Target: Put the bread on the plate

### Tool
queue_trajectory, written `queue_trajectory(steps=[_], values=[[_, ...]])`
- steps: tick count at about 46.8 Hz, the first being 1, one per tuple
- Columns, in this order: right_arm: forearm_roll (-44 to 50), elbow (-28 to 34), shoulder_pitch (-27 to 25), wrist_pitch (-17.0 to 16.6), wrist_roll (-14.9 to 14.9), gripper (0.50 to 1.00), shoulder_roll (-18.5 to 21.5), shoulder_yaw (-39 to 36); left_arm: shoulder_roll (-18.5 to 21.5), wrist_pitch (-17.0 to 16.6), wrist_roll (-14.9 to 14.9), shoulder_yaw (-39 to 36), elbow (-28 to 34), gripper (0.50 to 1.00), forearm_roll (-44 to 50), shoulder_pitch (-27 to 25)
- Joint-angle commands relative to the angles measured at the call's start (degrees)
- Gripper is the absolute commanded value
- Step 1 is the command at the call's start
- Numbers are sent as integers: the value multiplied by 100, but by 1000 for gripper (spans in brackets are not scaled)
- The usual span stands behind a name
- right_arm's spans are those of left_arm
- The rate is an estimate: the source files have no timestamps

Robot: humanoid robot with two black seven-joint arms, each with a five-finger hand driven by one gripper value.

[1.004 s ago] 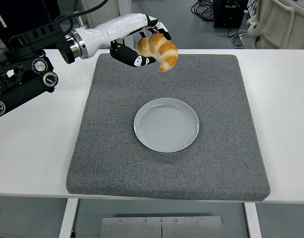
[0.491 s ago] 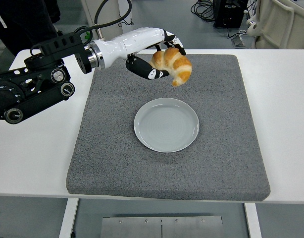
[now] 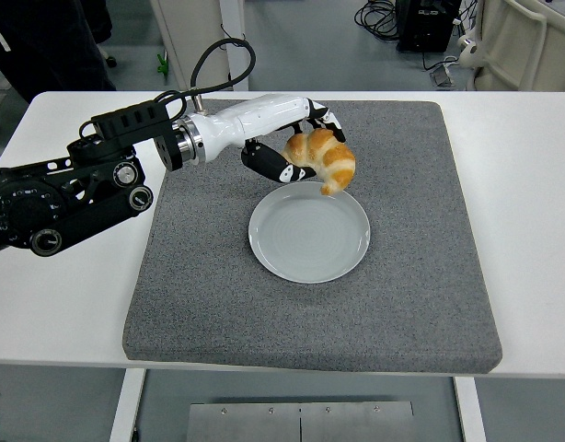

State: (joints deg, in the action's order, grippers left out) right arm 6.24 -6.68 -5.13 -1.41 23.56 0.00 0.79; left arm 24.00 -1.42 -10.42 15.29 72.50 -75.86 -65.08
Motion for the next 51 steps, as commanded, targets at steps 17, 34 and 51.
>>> queue_trajectory(steps=[17,34,51], values=[[0,0,4,0,0,1000,0,0,-335,-218,-4,-17,-262,500,-561,443],[0,0,4,0,0,1000,0,0,-554,-851,-13,-782,-622,500,-675,496],[0,0,-5,0,0,1000,0,0,-757,-1027,-4,-887,-772,500,-667,637]])
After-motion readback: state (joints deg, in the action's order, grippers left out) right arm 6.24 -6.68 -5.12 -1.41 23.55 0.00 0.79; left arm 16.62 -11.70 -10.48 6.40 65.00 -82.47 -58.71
